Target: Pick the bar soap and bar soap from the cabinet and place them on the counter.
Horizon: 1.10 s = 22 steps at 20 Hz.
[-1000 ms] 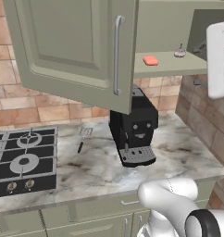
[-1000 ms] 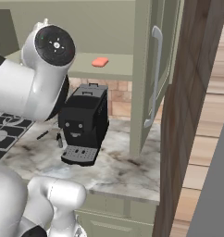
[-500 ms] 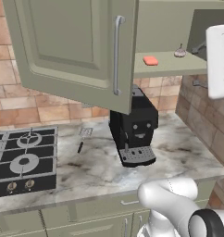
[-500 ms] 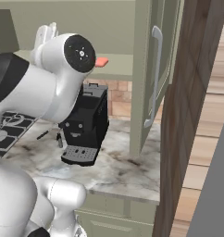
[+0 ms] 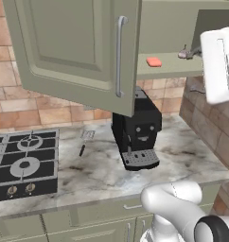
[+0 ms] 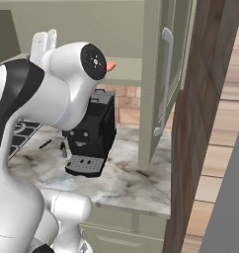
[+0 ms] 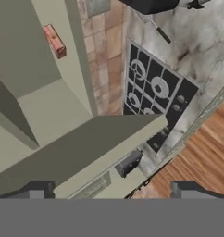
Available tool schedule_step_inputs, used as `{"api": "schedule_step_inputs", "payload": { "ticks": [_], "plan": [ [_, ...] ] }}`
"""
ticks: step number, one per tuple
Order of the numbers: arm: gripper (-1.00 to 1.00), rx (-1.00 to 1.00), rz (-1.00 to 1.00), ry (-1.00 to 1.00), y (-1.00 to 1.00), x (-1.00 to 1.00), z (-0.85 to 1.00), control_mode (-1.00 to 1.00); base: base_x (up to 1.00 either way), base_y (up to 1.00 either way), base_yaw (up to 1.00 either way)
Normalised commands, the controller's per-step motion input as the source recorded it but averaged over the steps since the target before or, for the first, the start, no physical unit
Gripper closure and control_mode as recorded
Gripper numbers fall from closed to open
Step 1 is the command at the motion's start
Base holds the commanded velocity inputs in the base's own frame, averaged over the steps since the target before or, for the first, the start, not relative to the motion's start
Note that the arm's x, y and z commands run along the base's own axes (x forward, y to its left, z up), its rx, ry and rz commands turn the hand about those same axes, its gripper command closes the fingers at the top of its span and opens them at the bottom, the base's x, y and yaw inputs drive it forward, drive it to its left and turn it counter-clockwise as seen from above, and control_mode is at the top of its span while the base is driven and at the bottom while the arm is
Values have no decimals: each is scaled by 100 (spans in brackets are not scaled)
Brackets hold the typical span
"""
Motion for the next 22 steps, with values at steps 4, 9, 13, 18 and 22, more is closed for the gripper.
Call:
{"api": "schedule_step_inputs", "payload": {
  "ticks": [4, 9, 13, 18, 22],
  "plan": [
    [-100, 2, 10, 0, 23, 12, -13, -100, 0, 0, 0],
    [-100, 5, 11, 0, 6, 11, -15, -100, 0, 0, 0],
    [-100, 9, 11, 0, 0, 27, -12, -100, 0, 0, 0],
    [-100, 8, 12, 0, 0, 50, -2, -100, 0, 0, 0],
    [-100, 9, 11, 0, 0, 43, 0, -100, 0, 0, 0]
  ]
}}
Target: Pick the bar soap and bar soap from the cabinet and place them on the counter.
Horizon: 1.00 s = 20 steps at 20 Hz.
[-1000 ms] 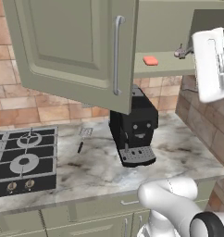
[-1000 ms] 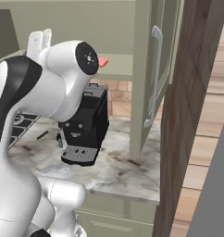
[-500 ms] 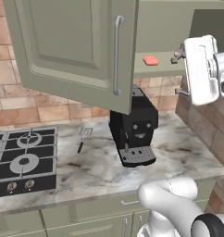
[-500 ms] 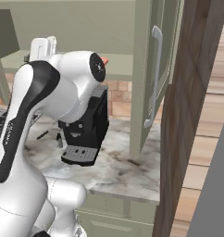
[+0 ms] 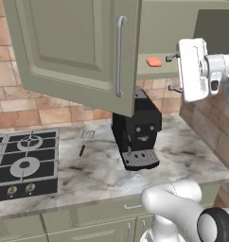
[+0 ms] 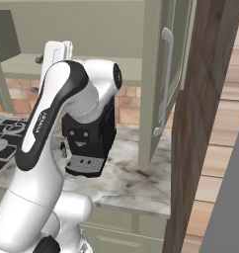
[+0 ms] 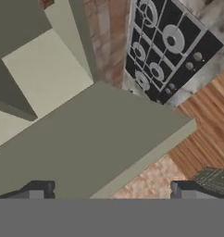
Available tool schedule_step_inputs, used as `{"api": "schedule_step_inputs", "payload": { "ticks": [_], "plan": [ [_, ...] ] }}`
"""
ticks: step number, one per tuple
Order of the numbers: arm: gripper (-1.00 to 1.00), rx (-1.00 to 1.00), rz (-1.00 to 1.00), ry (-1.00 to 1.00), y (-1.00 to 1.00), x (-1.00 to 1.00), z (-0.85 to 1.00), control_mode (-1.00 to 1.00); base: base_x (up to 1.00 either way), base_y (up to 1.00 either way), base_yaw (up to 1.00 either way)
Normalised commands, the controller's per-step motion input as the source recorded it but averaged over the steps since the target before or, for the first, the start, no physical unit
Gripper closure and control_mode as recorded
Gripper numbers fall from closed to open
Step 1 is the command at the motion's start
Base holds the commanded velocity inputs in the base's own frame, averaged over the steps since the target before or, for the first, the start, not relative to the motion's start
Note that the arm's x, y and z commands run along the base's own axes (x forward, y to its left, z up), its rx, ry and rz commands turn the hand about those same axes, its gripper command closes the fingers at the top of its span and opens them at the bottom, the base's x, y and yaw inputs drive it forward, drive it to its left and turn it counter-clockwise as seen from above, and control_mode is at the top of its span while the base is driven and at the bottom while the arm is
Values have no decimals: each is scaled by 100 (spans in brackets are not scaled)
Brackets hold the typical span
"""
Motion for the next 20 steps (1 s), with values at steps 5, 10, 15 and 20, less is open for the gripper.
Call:
{"api": "schedule_step_inputs", "payload": {
  "ticks": [5, 10, 15, 20],
  "plan": [
    [-100, 5, 10, 0, 2, 23, 0, -100, 0, 0, 0],
    [-100, 4, 10, 0, 10, 20, 0, -100, 0, 0, 0],
    [-100, 0, 10, -2, 29, 2, 0, -100, 0, 0, 0],
    [-100, 0, 10, -1, 19, 5, 0, -100, 0, 0, 0]
  ]
}}
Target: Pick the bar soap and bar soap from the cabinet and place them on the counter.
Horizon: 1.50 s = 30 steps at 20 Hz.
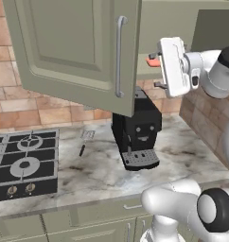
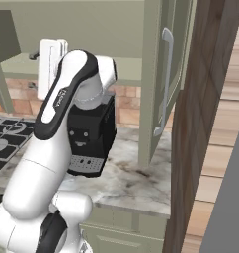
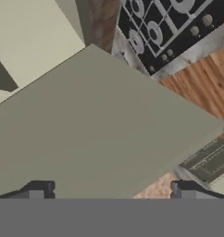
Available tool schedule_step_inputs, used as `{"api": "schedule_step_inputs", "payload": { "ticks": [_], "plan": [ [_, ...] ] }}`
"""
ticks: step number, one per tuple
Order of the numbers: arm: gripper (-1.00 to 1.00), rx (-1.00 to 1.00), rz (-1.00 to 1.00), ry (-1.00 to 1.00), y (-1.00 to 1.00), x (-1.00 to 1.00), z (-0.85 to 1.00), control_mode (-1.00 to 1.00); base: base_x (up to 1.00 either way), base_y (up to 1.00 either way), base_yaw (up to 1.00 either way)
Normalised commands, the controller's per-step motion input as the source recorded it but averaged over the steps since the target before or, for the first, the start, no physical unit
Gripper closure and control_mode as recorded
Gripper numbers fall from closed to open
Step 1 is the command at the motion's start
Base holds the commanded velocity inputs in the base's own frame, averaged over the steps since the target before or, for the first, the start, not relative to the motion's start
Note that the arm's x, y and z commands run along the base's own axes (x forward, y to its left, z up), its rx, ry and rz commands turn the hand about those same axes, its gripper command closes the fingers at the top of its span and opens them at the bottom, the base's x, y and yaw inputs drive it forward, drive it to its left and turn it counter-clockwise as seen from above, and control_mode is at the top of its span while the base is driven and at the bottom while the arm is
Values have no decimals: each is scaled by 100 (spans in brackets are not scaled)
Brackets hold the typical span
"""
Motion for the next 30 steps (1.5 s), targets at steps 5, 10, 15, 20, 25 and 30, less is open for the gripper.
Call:
{"api": "schedule_step_inputs", "payload": {
  "ticks": [5, 10, 15, 20, 25, 30],
  "plan": [
    [-100, 1, 12, -5, 7, 4, 0, -100, 0, 0, 0],
    [-100, 0, 13, -5, 0, 29, -1, -100, 0, 0, 0],
    [-100, 0, 10, -1, 12, 28, 0, -100, 0, 0, 0],
    [-100, 0, 3, -2, 26, 5, 0, -100, 0, 0, 0],
    [-100, 0, 0, -3, 29, 0, 0, -100, 0, 0, 0],
    [-100, 0, 0, -4, 25, 0, 3, -100, 0, 0, 0]
  ]
}}
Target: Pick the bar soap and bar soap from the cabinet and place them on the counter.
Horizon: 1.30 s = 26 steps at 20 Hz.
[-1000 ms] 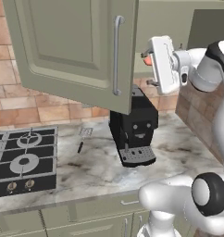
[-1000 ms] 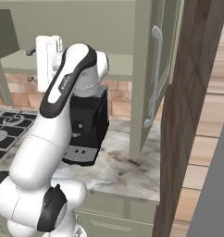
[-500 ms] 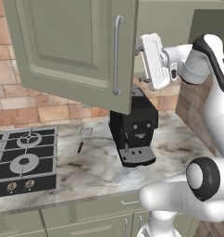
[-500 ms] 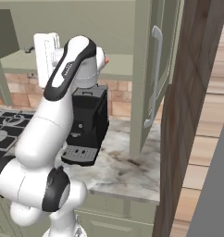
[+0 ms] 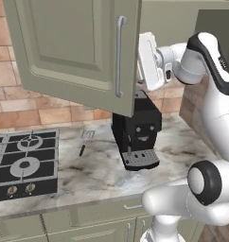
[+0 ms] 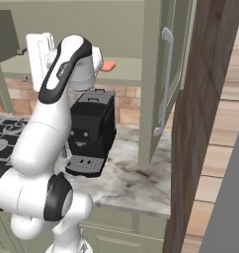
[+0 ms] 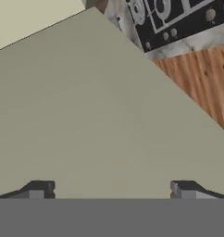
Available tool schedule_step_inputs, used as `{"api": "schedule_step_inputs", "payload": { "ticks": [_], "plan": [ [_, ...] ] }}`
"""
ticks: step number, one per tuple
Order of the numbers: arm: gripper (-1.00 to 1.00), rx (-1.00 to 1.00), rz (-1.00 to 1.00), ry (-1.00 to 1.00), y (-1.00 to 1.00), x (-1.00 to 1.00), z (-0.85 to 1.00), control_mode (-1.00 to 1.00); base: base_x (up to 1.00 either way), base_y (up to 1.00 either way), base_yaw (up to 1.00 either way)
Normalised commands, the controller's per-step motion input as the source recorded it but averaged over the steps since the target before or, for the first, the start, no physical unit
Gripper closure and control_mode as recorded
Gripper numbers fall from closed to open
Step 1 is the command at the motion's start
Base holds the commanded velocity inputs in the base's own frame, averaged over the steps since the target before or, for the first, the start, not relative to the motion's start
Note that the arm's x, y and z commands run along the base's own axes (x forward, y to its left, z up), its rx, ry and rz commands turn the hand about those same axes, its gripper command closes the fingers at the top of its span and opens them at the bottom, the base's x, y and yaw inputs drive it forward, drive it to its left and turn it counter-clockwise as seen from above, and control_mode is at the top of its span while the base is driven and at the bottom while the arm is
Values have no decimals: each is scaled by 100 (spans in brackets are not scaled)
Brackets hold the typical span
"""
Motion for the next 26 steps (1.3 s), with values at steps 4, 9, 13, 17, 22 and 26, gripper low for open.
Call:
{"api": "schedule_step_inputs", "payload": {
  "ticks": [4, 9, 13, 17, 22, 26],
  "plan": [
    [-100, 0, 0, -4, 35, -1, 3, -100, 0, 0, 0],
    [-100, 0, 1, -5, 38, -14, 6, -100, 0, 0, 0],
    [-100, 0, 2, -9, 34, -34, 8, -100, 0, 0, 0],
    [-100, 0, 2, -13, 29, -48, 11, -100, 0, 0, 0],
    [-100, 0, 1, -13, 34, -51, 4, -100, 0, 0, 0],
    [-100, 0, 0, -13, 46, -28, 0, -100, 0, 0, 0]
  ]
}}
